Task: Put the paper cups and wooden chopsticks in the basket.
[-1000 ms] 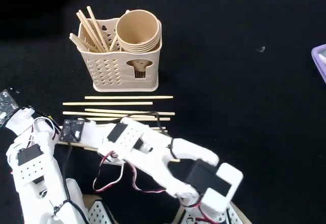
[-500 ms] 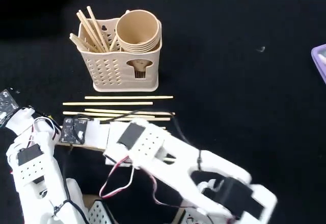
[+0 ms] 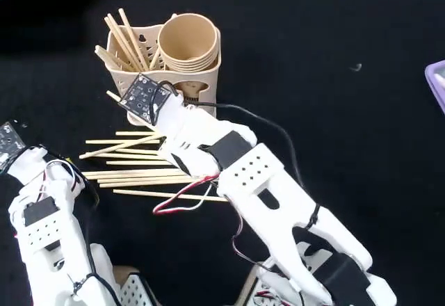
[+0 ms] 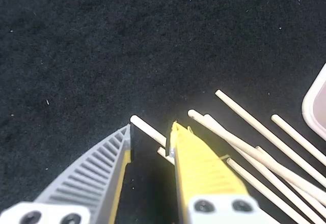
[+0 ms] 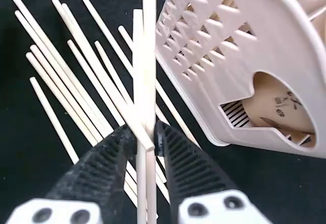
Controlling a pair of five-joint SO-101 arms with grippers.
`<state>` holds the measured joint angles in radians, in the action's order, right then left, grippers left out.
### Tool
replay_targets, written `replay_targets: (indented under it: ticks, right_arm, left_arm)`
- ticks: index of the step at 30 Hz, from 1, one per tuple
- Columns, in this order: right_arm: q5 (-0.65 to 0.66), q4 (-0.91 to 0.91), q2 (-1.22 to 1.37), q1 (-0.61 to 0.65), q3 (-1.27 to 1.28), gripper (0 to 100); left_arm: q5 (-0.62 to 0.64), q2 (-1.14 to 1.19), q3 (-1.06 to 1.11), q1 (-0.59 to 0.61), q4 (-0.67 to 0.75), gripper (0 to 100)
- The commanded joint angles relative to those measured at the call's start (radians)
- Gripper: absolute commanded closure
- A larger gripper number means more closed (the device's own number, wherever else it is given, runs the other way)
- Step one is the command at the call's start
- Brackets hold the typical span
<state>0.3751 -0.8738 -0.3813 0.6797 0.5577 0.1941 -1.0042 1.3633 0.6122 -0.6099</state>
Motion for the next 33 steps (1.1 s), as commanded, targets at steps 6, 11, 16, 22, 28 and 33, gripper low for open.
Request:
replay_targets:
  ticks: [6,11,16,22,28,33]
  right_arm:
    - [-0.018,0.021,-0.061,-0.023,-0.062,98.7]
    - [-0.020,0.021,-0.085,-0.023,-0.061,98.7]
    - [-0.063,-0.051,-0.203,0.018,-0.128,98.7]
    - [-0.095,-0.089,-0.226,0.077,-0.329,98.8]
    - [-0.097,0.049,-0.108,0.077,-0.499,98.8]
    - [-0.173,0.296,0.021,0.071,-0.622,98.8]
  left_arm:
    - [0.005,-0.018,-0.010,0.001,0.017,86]
    - [0.005,-0.018,-0.010,0.001,0.017,86]
    - [0.005,-0.018,-0.010,0.001,0.017,86]
    - [0.005,-0.018,-0.012,-0.001,0.017,86]
    - [0.005,-0.018,-0.010,-0.001,0.017,86]
    - [0.005,-0.018,-0.010,-0.001,0.017,86]
